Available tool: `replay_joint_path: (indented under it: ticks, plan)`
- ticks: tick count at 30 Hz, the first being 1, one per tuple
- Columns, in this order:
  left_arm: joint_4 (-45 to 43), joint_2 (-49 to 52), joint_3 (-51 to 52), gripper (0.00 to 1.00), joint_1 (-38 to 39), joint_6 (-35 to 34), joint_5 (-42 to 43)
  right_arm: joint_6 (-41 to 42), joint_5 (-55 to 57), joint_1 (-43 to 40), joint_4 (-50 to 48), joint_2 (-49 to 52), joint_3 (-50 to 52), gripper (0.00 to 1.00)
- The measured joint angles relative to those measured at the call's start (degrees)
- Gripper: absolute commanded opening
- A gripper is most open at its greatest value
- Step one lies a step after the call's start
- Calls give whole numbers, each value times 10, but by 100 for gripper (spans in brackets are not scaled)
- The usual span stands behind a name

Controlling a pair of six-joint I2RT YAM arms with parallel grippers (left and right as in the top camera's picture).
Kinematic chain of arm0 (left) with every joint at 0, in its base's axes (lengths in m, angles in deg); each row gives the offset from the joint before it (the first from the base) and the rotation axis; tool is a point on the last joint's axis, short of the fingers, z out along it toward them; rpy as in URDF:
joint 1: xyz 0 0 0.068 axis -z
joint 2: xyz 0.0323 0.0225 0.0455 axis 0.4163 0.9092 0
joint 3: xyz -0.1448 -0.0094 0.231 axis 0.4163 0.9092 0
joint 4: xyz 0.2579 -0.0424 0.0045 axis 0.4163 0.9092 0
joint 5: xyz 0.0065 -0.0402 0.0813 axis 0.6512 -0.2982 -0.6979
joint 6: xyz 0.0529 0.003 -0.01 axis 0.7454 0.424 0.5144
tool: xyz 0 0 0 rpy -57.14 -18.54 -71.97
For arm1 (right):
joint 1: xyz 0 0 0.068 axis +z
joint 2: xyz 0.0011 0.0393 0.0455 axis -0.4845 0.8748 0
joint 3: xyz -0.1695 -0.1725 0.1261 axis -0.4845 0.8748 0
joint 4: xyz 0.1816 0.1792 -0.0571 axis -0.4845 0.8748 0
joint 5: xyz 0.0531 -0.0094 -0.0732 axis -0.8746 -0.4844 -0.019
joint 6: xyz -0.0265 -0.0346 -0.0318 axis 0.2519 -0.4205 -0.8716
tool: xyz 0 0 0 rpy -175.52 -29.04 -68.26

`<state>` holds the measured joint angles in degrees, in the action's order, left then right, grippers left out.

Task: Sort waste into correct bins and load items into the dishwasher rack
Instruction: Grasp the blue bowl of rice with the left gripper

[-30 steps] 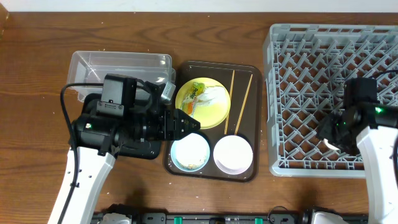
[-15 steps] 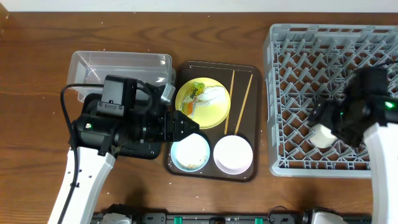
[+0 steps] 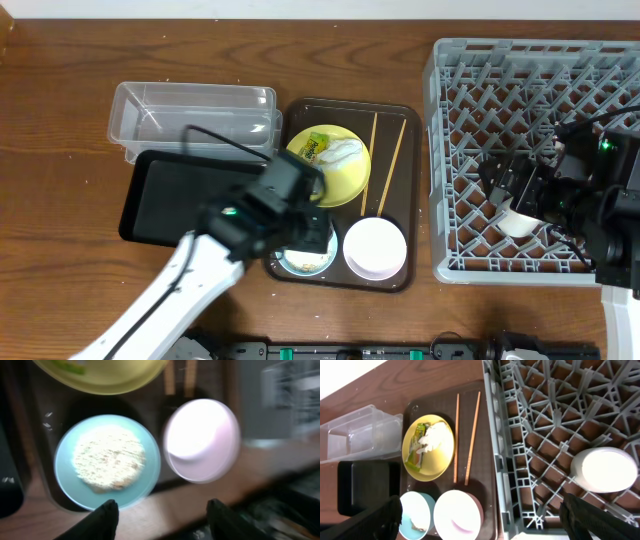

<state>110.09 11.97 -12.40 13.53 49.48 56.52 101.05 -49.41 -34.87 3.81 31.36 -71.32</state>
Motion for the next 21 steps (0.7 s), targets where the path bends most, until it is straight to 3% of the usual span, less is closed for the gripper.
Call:
replay_joint_path:
  ticks: [7, 15, 21]
  plan:
    - [-97, 131, 10, 55, 44, -83, -94, -4, -6, 2, 14, 2, 0, 99]
    - [-143, 225, 10, 44, 43, -164, -116, -6, -7, 2, 21, 2, 0, 99]
    - [-165, 271, 10, 19, 44, -197, -116, -6, -7, 2, 23, 2, 0, 99]
